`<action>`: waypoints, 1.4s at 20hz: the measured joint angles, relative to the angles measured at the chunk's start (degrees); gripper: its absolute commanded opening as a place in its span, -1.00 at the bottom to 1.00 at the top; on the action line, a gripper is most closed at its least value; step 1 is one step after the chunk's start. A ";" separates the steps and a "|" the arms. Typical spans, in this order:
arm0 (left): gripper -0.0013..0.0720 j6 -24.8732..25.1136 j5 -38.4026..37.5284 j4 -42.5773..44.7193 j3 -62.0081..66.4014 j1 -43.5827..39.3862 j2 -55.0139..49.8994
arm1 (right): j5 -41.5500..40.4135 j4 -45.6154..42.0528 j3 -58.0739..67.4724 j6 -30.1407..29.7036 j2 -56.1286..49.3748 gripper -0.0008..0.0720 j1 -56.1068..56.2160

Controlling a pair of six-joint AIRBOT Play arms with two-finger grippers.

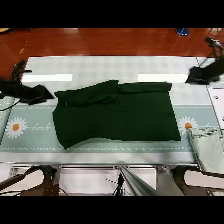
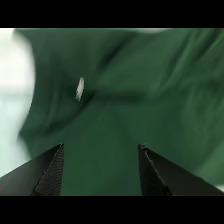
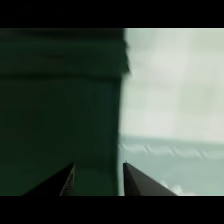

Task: Fold the shirts.

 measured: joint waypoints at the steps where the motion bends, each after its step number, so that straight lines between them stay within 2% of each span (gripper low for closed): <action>1: 0.44 0.00 -2.43 0.74 -1.33 1.44 0.74 | 1.68 -1.97 -1.99 -0.09 2.25 0.40 -1.75; 2: 0.44 -0.15 -4.13 1.22 -3.32 2.73 1.79 | 2.95 -3.06 -5.07 -0.17 4.79 0.52 -3.61; 5: 0.45 -1.66 -6.47 1.05 -12.55 5.90 5.75 | 3.63 -1.14 -17.64 -2.03 11.76 0.53 -8.85; 9: 0.45 -1.07 -6.99 0.09 -24.20 7.39 8.24 | 0.52 4.42 -32.96 -6.36 17.18 0.53 -12.83; 16: 0.45 0.79 -2.40 -1.11 -34.14 7.85 8.41 | -2.71 7.04 -41.24 -9.35 19.17 0.53 -14.25; 17: 0.33 0.83 -2.14 -1.46 -34.60 7.85 8.04 | -3.02 7.19 -41.48 -9.44 19.26 0.53 -14.32; 19: -0.74 0.98 -0.42 -2.21 -35.32 7.85 7.06 | -3.21 7.30 -41.81 -9.62 19.32 0.53 -14.36; 20: -0.91 1.09 1.64 -3.45 -35.47 7.85 6.64 | -3.17 7.34 -41.94 -9.77 19.34 0.54 -14.38; 28: -0.91 6.51 2.78 -10.40 -35.93 7.85 5.68 | -2.95 6.27 -42.16 -10.05 18.27 0.52 -18.47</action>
